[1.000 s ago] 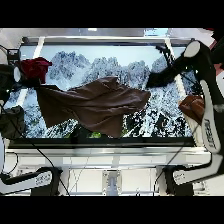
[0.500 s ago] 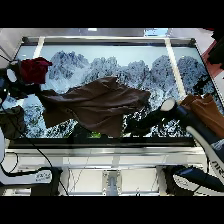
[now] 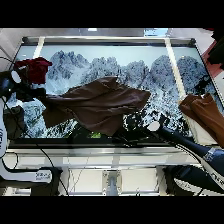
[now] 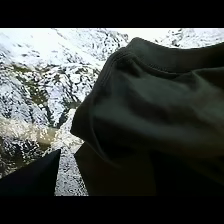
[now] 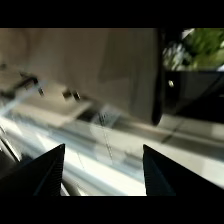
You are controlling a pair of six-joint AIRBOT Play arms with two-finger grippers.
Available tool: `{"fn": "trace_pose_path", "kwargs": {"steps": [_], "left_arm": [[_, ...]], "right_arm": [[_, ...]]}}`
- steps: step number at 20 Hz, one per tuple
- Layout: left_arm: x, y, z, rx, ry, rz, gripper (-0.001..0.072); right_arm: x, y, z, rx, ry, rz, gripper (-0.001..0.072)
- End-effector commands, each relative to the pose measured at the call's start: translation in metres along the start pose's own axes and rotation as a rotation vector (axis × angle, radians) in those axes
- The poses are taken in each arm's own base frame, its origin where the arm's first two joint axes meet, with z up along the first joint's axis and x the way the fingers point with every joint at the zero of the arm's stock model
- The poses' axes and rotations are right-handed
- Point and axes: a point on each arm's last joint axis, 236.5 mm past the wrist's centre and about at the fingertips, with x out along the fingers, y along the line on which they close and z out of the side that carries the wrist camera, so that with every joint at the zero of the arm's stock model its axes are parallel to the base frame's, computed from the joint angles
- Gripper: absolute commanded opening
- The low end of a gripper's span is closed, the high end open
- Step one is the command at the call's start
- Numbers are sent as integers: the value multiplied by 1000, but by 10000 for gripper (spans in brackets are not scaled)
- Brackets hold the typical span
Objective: Fold the shirts.
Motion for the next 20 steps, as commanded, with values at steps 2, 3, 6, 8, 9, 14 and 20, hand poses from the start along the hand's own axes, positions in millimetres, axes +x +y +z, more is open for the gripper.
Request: {"fn": "trace_pose_path", "kwargs": {"steps": [2,3,6,8,9,14,20], "left_arm": [[1,1,-1,17,6,1,659],[2,1,-1,18,7,1,659],[2,1,-1,28,6,1,658],[1,1,0,31,3,1,659],[2,1,0,31,3,1,658],[1,1,0,31,3,1,658],[1,1,-1,31,6,1,658]], "right_arm": [[3,-17,29,208,-154,3,537],[3,-23,33,240,-175,-3,538],[3,-34,33,327,-190,-12,536],[2,-33,41,339,-221,1,534],[1,-31,44,348,-236,9,513],[1,-30,45,356,-236,18,374],[1,-21,42,250,-220,39,31]]}}
